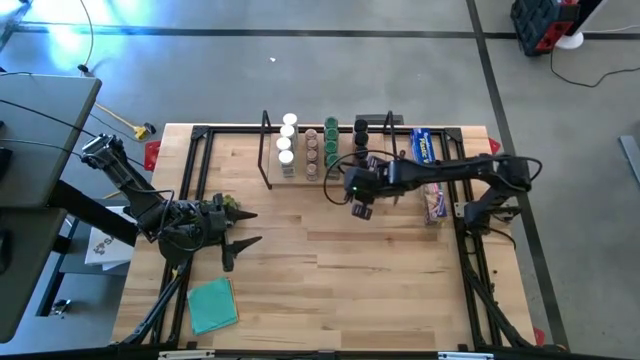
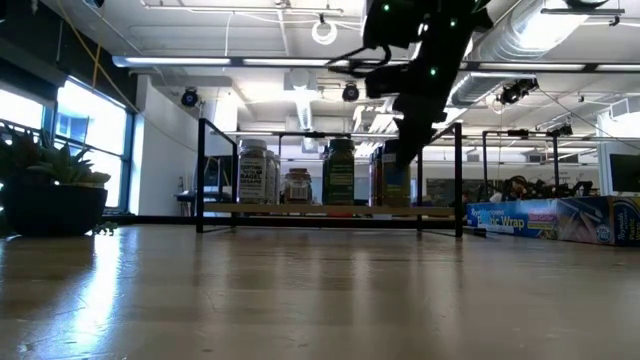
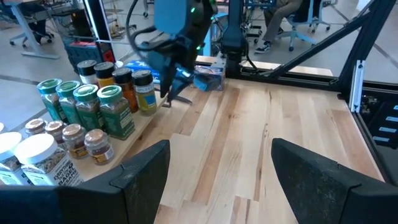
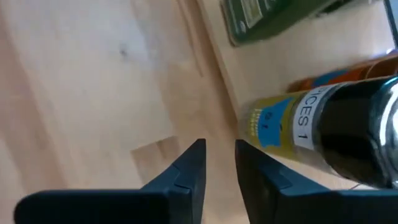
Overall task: Shelf spices
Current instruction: Put the black seasoning bottle on the shelf aligned with the other black seasoning bottles
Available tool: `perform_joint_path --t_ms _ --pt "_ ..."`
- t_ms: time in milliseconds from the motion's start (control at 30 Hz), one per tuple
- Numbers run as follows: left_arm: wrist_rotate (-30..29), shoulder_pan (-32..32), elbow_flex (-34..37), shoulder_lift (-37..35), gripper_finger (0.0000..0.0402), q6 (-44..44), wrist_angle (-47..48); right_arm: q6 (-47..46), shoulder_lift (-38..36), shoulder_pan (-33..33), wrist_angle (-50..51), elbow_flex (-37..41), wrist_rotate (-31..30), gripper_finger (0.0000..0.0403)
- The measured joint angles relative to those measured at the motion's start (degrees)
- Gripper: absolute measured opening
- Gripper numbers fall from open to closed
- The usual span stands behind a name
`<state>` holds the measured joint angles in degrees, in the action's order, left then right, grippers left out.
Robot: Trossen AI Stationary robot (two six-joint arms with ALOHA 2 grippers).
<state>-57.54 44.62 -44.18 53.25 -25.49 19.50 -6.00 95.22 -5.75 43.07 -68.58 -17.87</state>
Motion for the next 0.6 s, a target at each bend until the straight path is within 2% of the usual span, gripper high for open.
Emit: perform_joint_path --t_ms 333,600 --pt "-0.02 0.00 0.00 -0.01 0.0278 -0.02 0.05 -1.31 1.25 -1.04 0.02 0.04 -6.74 0.0077" --pt "-0.02 0.00 0.00 -0.01 0.0278 -0.03 -0.01 -1.05 1.26 -1.37 0.00 0.04 -9.11 0.0077"
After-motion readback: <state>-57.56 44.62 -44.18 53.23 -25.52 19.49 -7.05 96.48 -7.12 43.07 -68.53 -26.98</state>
